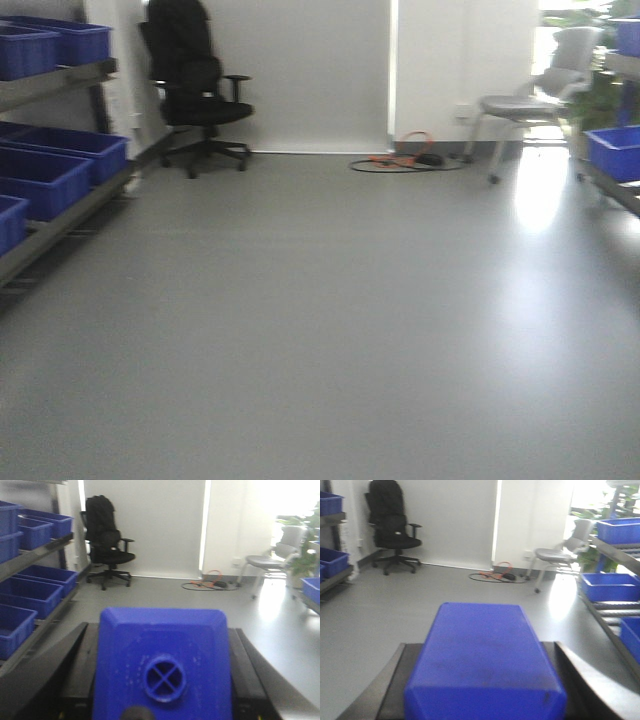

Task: Pick and sort blue part to right shelf
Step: 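Drive the base up to the shelf of blue bins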

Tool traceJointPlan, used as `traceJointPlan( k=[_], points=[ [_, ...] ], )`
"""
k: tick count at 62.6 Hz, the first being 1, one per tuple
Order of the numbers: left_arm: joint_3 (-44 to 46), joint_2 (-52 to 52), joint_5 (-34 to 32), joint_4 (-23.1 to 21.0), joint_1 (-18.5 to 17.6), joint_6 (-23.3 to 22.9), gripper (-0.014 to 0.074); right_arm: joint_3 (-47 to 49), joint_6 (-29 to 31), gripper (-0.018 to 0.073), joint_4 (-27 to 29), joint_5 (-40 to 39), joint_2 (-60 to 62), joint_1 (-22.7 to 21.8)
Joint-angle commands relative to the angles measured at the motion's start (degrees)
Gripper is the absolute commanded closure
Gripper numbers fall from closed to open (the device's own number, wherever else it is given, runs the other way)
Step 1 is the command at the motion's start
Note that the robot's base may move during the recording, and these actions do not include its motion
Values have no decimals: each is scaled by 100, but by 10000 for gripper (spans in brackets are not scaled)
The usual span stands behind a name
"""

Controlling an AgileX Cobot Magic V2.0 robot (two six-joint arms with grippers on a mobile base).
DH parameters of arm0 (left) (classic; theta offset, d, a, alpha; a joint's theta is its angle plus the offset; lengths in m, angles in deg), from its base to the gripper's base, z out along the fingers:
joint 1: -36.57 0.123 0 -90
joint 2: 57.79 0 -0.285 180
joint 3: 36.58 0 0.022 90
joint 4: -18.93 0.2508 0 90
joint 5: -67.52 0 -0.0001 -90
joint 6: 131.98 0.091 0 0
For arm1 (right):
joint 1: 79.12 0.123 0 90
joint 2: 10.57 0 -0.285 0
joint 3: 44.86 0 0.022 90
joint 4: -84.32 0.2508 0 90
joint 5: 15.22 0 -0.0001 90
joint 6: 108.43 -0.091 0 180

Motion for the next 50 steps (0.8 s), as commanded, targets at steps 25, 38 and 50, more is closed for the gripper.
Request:
traceJointPlan(
  k=[25, 38, 50],
  points=[
    [149, 94, -464, -28, -5, 2, 304, 161, 63, 131, -69, -529, -46, -26],
    [149, 94, -464, -28, -5, 2, 304, 161, 63, 131, -69, -529, -46, -26],
    [149, 94, -464, -28, -5, 2, 304, 161, 63, 131, -69, -529, -46, -26]
  ],
)
